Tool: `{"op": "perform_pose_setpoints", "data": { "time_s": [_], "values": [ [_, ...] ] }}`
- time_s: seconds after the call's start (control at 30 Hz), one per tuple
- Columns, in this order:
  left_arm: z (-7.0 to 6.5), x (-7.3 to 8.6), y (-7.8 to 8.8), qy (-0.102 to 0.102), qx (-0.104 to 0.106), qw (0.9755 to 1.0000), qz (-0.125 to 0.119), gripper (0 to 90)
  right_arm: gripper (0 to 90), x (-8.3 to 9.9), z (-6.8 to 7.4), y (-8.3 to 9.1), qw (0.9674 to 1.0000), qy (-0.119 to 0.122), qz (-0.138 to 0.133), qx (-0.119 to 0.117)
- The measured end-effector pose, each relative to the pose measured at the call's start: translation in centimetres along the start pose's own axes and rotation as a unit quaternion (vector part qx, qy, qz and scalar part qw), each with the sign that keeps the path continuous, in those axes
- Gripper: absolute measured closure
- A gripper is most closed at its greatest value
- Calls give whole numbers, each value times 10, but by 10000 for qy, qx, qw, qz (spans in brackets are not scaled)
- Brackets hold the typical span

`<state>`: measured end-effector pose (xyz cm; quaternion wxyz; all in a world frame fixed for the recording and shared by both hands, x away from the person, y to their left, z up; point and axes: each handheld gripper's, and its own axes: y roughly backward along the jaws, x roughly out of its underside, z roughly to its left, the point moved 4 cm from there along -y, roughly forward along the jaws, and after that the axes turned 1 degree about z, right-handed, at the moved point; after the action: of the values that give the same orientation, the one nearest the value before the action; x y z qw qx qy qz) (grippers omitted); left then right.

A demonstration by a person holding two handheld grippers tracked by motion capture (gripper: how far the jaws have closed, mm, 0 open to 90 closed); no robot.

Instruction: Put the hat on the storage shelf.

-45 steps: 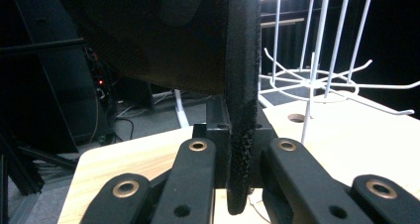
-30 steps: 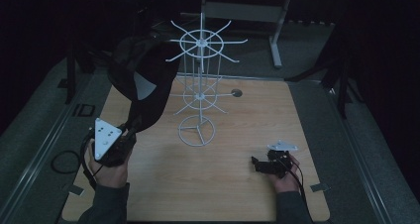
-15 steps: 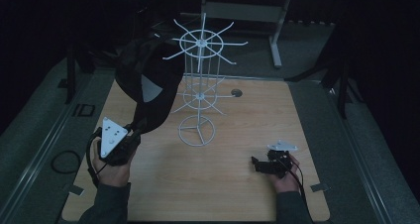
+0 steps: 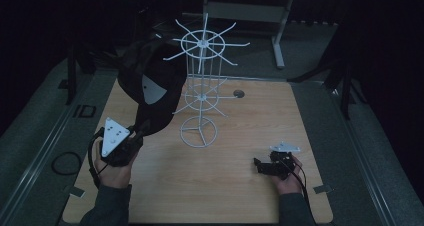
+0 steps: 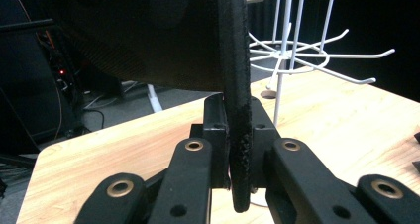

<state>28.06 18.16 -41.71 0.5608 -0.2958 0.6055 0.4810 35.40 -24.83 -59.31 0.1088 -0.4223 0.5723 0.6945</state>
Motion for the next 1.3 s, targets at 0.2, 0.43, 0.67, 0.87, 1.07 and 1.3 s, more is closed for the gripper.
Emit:
{"op": "perform_pose_setpoints", "data": {
  "time_s": [0.2, 0.43, 0.67, 0.87, 1.07, 1.3],
  "values": [
    [1, -2, 1, 108, 91, 9999, -86, 715, 133, 0, 0, 0, 10000, 3, -4, 1],
    [5, -7, 3, 269, 183, 9993, -203, 545, 134, 0, 0, 0, 10000, 1, -6, 7],
    [6, -9, 3, 388, 317, 9986, -169, 376, 133, 0, 0, 0, 10000, 6, -3, 9],
    [6, -11, 4, 497, 415, 9977, -190, 294, 133, 0, 0, 0, 10000, 7, 2, 6],
    [4, -16, 8, 559, 577, 9965, -248, 249, 133, 0, 0, 0, 10000, 5, 7, 6],
    [2, -22, 14, 641, 734, 9945, -370, 245, 134, 0, 0, 0, 10000, 5, 5, 3]
  ]
}}
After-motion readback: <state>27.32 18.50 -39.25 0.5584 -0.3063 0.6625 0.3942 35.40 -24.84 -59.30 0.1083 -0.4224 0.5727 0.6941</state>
